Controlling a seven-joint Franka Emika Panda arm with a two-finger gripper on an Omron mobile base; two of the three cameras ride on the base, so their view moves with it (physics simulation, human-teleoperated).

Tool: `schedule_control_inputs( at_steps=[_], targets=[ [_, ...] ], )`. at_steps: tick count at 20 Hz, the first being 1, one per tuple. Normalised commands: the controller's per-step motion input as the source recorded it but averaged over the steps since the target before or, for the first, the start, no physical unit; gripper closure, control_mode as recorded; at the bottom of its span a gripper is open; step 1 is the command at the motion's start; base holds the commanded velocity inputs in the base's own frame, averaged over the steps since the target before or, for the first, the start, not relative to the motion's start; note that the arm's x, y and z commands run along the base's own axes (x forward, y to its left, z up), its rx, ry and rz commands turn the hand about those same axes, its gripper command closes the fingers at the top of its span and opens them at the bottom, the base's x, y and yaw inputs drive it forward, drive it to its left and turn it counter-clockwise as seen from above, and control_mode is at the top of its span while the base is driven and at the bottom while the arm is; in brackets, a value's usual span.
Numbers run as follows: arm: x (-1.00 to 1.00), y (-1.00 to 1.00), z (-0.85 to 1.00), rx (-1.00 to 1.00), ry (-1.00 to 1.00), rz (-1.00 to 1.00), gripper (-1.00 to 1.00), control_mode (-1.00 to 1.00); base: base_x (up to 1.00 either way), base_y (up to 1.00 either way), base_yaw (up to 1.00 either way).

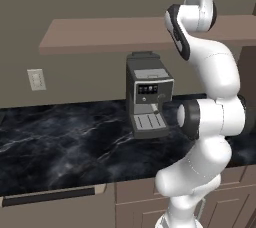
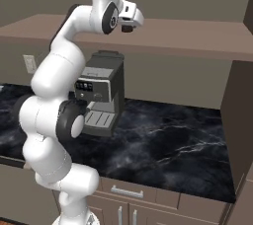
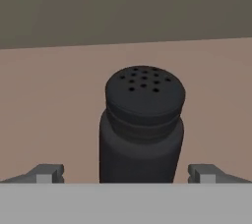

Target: Move the mayonnaise and shaker from the cabinet to the dining counter.

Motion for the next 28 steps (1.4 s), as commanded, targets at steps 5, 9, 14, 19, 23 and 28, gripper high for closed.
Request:
schedule_control_inputs(
  at_steps=[5,9,14,19,23,28],
  targets=[
    [0.13,-0.08,0.0,0.0,0.0,0.0,-1.0,-1.0,0.0,0.0,0.0],
    [0.11,-0.12,0.0,0.0,0.01,0.0,-1.0,-1.0,0.0,0.0,0.0],
    [0.02,-0.17,0.0,0.0,0.03,0.0,1.0,-1.0,0.0,0.0,0.0],
    [0.0,-0.21,0.0,0.01,0.0,0.0,1.0,-1.0,0.0,0.0,0.0],
    [-0.05,-0.09,-0.01,0.01,0.0,0.0,1.0,-1.0,0.0,0.0,0.0],
    [-0.64,-0.01,-0.1,0.0,-0.05,0.0,1.0,-1.0,0.0,0.0,0.0]
  ],
)
